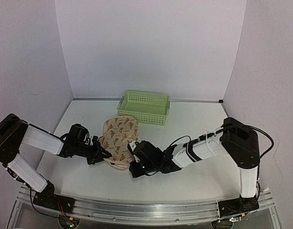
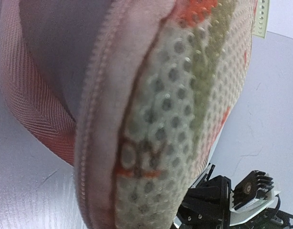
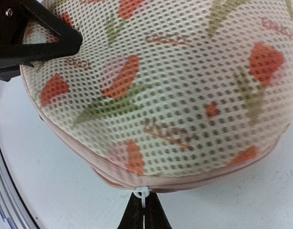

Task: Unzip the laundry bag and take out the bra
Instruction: Unzip the zipper of the laundry bag.

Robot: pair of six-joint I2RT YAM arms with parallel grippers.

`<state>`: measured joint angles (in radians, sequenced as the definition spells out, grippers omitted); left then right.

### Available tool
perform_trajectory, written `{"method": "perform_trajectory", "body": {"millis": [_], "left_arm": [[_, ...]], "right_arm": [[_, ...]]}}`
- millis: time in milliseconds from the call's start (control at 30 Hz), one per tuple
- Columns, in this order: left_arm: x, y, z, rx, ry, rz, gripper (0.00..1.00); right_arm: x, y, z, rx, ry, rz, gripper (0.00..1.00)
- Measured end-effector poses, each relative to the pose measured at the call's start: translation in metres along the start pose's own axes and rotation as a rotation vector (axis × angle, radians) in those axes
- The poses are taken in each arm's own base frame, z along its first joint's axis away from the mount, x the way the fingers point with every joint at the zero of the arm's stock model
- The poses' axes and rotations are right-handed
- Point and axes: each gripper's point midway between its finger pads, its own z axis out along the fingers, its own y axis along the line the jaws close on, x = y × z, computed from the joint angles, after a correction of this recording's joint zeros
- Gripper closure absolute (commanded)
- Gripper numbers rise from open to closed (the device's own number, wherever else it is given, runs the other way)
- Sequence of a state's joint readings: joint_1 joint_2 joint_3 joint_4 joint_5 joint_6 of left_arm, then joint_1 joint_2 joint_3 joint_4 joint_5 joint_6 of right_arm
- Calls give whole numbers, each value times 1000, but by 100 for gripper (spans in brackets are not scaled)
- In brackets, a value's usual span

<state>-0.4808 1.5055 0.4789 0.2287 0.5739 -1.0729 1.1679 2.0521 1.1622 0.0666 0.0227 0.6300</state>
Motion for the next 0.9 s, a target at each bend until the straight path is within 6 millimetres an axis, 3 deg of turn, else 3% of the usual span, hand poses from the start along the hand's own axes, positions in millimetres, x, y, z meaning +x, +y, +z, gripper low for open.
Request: {"method": "perform_trajectory", "body": {"millis": [300,433,700,900], "left_arm": [[14,-9,1,39,91,101,100],[16,-9,1,17,113,144,100],[16,-13,-1,5,123,207,100],[17,-15,-1,7,126,230,100]], "right_arm": [[10,-29,-30,77,-19,-103,100],[11,-41,-34,94,-12,-148,100],[-5,-59,-40,65,-5,-201,100],[-5,-62,-41,25,28,-235,100]]}}
